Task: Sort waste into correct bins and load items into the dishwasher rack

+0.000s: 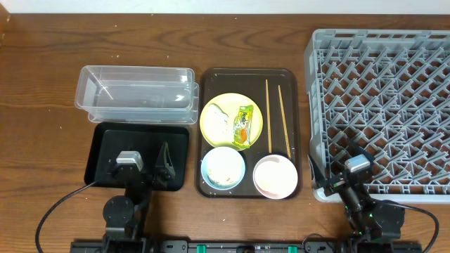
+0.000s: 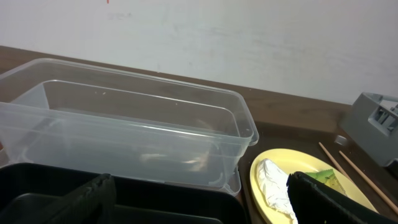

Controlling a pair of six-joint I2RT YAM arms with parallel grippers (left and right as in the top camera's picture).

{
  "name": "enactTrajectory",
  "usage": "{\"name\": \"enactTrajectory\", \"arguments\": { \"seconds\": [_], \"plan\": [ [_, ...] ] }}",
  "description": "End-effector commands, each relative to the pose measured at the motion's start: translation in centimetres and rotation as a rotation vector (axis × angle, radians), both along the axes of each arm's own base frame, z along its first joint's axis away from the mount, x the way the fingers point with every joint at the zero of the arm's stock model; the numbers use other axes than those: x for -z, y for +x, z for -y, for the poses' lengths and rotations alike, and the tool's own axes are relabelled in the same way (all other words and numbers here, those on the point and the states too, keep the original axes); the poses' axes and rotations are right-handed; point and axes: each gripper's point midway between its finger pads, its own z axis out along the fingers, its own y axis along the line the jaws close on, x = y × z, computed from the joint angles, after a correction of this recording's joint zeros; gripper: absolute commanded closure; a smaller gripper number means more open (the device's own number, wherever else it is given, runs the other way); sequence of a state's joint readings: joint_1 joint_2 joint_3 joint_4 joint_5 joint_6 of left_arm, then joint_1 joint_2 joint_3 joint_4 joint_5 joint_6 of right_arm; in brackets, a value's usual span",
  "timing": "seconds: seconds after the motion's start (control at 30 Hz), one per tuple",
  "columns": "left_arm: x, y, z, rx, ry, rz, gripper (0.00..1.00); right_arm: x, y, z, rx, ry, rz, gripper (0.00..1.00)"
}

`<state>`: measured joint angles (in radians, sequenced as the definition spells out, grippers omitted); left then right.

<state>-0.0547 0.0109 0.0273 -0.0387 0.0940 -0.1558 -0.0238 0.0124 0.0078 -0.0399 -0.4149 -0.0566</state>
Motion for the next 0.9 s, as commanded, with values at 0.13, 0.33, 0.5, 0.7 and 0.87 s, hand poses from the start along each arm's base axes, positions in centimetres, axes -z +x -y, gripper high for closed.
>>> {"name": "enactTrajectory", "arguments": {
  "seconds": [0.13, 0.33, 0.5, 0.7, 0.87],
  "plan": [
    [1.5, 0.0, 0.0, 0.002, 0.014, -0.037, 0.09, 0.0, 0.0, 0.2, 0.007, -0.004, 0.004, 0.01],
    [1.5, 0.0, 0.2, 0.014, 0.013, -0.037, 0.09, 0.0, -0.1, 0.0, -0.004, -0.003, 0.004, 0.01],
    [0.0, -0.5, 3.1, 0.185, -0.014, 0.016, 0.09, 0.0, -0.2, -0.2, -0.017, 0.036, -0.011, 0.01],
    [-4.5, -1.4, 4.6, 0.279, -0.052, 0.123, 0.09, -2.5, -1.1, -1.7, -0.115, 0.149, 0.007, 0.01],
    [-7.7, -2.3, 5.0, 0.302, -0.069, 0.090, 0.09, -6.2, -2.3, -1.9, -0.119, 0.154, -0.011, 0.01]
  ]
}}
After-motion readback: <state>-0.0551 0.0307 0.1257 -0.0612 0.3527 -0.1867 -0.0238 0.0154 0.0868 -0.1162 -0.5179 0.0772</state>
